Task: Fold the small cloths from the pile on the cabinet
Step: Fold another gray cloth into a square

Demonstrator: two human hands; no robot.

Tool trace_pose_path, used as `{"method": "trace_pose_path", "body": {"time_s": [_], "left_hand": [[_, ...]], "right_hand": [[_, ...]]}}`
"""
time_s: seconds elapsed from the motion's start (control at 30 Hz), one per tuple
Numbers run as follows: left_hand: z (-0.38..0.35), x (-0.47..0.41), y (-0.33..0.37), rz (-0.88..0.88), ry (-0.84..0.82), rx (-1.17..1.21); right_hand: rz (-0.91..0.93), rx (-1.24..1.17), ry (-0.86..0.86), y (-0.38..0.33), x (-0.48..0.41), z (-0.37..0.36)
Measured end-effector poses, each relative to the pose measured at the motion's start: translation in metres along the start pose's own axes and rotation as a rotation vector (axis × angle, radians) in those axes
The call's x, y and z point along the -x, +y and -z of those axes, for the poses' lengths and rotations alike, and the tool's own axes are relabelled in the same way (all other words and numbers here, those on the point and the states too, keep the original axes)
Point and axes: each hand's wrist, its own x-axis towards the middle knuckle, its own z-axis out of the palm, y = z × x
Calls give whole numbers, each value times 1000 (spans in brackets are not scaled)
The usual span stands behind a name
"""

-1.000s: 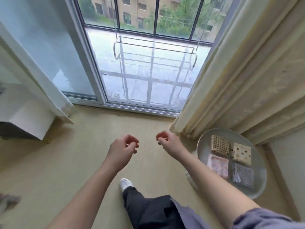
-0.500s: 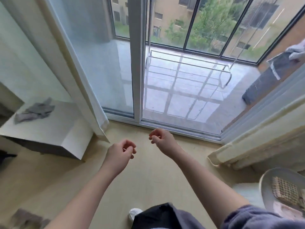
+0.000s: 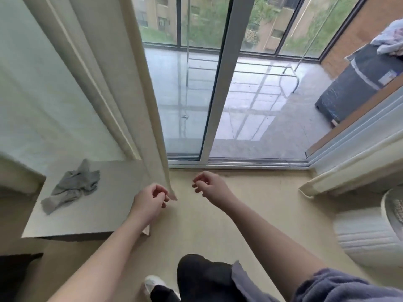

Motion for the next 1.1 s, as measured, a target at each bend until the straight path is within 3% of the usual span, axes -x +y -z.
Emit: {"method": "trace_pose_path", "body": {"time_s": [0.23, 0.5, 0.63, 0.87, 1.03, 1.1], "left_hand": [[113, -90, -76, 111, 14, -38], [240, -166, -192, 335, -14, -91], [300, -219, -250, 388, -80, -278], [312, -334, -310, 146, -98, -604], [283, -383, -347, 42, -156, -778], [277, -389, -353, -6, -121, -862]], "right_hand": [[-78, -17, -87, -51, -71, -131], [-230, 139, -229, -100, -171, -285], [-311, 285, -244, -97, -226, -362], [-389, 324, -168, -56, -313, -483], [-436, 341, 20, -33, -361, -518], [-490, 307, 21, -25, -370, -521]]}}
